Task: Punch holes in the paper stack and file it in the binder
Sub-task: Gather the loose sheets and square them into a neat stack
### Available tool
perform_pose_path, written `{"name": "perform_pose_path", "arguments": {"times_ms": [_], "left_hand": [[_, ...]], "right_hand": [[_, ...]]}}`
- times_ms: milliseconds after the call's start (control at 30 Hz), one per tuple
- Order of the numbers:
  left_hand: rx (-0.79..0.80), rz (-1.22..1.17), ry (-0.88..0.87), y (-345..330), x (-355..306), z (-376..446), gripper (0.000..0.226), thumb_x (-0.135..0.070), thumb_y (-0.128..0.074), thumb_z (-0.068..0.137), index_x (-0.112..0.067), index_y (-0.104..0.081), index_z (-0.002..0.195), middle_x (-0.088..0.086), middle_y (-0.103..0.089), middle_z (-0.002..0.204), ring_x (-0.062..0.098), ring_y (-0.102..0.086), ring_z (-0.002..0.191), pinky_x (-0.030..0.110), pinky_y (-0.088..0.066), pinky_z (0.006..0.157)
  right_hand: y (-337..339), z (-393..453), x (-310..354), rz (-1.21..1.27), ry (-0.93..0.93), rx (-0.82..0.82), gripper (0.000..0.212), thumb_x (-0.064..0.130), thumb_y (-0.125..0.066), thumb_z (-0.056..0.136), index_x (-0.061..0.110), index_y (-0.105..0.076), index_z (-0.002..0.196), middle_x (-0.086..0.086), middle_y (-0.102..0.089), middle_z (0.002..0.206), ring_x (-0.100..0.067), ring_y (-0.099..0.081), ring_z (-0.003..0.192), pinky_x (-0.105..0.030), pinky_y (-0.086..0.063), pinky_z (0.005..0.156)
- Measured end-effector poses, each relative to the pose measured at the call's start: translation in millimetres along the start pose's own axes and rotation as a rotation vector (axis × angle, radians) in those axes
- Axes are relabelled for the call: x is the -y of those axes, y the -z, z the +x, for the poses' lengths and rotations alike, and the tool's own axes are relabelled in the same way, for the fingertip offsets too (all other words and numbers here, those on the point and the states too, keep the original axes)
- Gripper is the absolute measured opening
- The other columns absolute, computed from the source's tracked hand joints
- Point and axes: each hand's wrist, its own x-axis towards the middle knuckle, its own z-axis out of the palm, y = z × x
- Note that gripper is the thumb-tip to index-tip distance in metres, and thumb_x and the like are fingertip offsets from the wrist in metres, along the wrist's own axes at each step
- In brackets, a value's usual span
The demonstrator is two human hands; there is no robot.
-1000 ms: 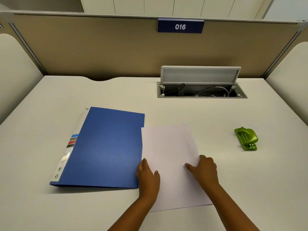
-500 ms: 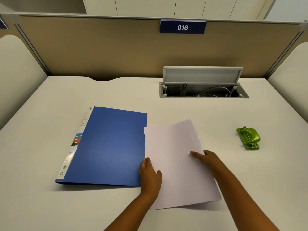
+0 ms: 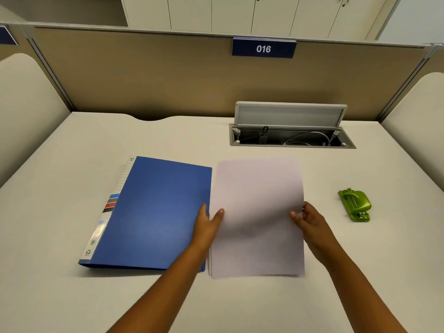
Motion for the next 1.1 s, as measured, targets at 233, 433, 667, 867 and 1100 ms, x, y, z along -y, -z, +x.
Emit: {"name": "perform_pose_path", "arguments": {"times_ms": [233,433,667,867,1100], "left_hand": [[-0.005,-0.143,-0.356,11.7,-47.9,-1.7,0.023,-0.012,-0.05,0.091,-0.02,-0.049,0.113,0.007,-0.066,0.108,0.009,-0.064,0.096,0.021,-0.053,0.084],[-0.072,-0.112,-0.593,14.1,-61.9,-10.7,0.02,-0.011,-0.047,0.092,-0.031,-0.044,0.095,-0.013,-0.057,0.1,-0.011,-0.058,0.09,0.005,-0.047,0.078],[-0.122,-0.042,-0.588,8.8,-38.2,-13.8,0.019,-0.011,-0.046,0.093,-0.027,-0.04,0.085,-0.01,-0.053,0.084,-0.004,-0.055,0.077,0.006,-0.046,0.07],[-0.072,-0.021,-0.516,5.9,-26.4,-10.6,0.017,-0.013,-0.046,0.092,-0.028,-0.039,0.092,-0.007,-0.055,0.09,0.009,-0.057,0.083,0.012,-0.049,0.073],[-0.02,-0.15,-0.464,7.3,-31.7,-12.4,0.045,-0.057,-0.05,0.08,-0.031,-0.036,0.114,-0.015,-0.051,0.109,0.007,-0.057,0.099,0.01,-0.052,0.077]], "right_hand": [[2.5,-1.4,43.4,0.042,0.249,-0.185,0.024,0.011,-0.057,0.087,0.033,-0.061,0.093,0.015,-0.071,0.08,-0.001,-0.064,0.077,-0.014,-0.051,0.069],[1.7,-0.3,56.3,0.092,0.346,-0.221,0.03,0.0,-0.056,0.086,0.028,-0.059,0.094,0.024,-0.071,0.083,0.006,-0.063,0.081,-0.009,-0.048,0.075],[-13.3,-4.0,39.2,0.065,0.324,-0.278,0.037,0.0,-0.058,0.086,0.035,-0.066,0.079,0.019,-0.072,0.073,0.002,-0.065,0.07,-0.01,-0.05,0.067],[-28.2,-6.4,29.3,-0.068,0.297,-0.239,0.026,0.004,-0.061,0.085,0.03,-0.06,0.084,0.017,-0.071,0.076,-0.001,-0.066,0.074,-0.013,-0.051,0.069],[-36.6,-6.0,41.6,-0.063,0.275,-0.246,0.04,0.018,-0.058,0.066,0.017,-0.05,0.105,0.006,-0.06,0.09,-0.007,-0.057,0.083,-0.016,-0.045,0.066]]}}
